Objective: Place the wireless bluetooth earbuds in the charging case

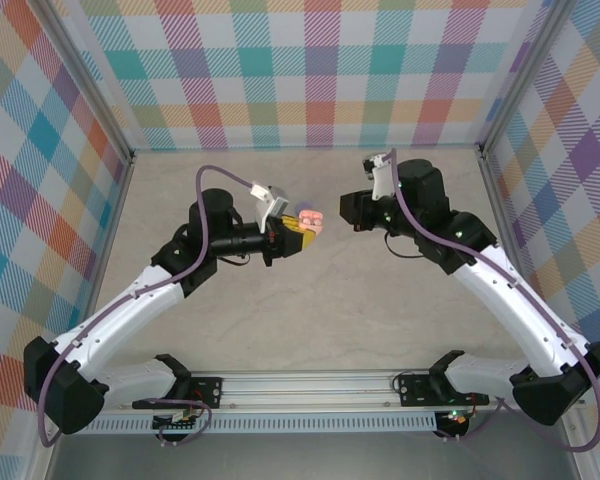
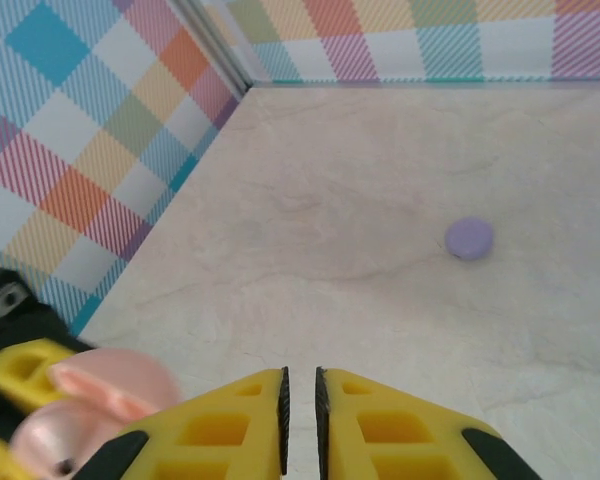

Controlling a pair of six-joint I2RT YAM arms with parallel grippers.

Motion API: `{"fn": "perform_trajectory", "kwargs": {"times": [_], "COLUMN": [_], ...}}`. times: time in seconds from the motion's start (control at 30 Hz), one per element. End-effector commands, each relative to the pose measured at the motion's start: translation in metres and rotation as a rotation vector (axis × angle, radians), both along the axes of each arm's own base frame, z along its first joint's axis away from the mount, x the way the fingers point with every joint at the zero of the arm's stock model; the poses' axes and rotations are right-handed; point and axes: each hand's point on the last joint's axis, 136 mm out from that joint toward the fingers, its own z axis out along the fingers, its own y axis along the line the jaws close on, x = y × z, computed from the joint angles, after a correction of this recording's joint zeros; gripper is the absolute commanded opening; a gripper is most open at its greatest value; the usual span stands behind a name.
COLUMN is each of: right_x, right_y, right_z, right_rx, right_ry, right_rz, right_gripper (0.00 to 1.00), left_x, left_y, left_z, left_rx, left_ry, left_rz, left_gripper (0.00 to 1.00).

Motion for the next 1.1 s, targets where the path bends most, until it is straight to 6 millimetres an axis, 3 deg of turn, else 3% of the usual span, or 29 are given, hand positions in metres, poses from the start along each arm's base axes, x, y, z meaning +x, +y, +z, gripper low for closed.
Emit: {"fn": "perform_trajectory", "kwargs": {"times": [0.0, 0.23, 0.5, 0.9, 1.07], "right_x": [-0.002, -0.009, -0.025, -0.032, -0.025], "right_y": [0.006, 0.03, 0.05, 0.045, 0.037], "right_z": [-0.019, -0.032, -0.01, 0.014, 0.006], "right_rx": [0.014, 0.06, 0.174, 0.238, 0.19], "right_ry": [0.104, 0.185, 0.152, 0.054, 0.057], "right_rz": [0.032, 0.167, 0.323, 0.33, 0.262], "right_gripper": [0.16, 0.14, 0.14, 0.13, 0.15], "left_x": [-0.02, -0.027, -0.021, -0.009, -0.003], "left_y": [0.001, 0.003, -0.004, -0.008, -0.007], "left_z": [0.04, 0.05, 0.04, 0.02, 0.015], "left_rx": [-0.079, -0.124, -0.112, -0.061, -0.046], "left_ry": [-0.098, -0.127, -0.078, -0.013, -0.004], "left_rz": [-0.065, -0.084, -0.092, -0.056, -0.023], "left_gripper": [0.0, 0.0, 0.0, 0.0, 0.0]}}
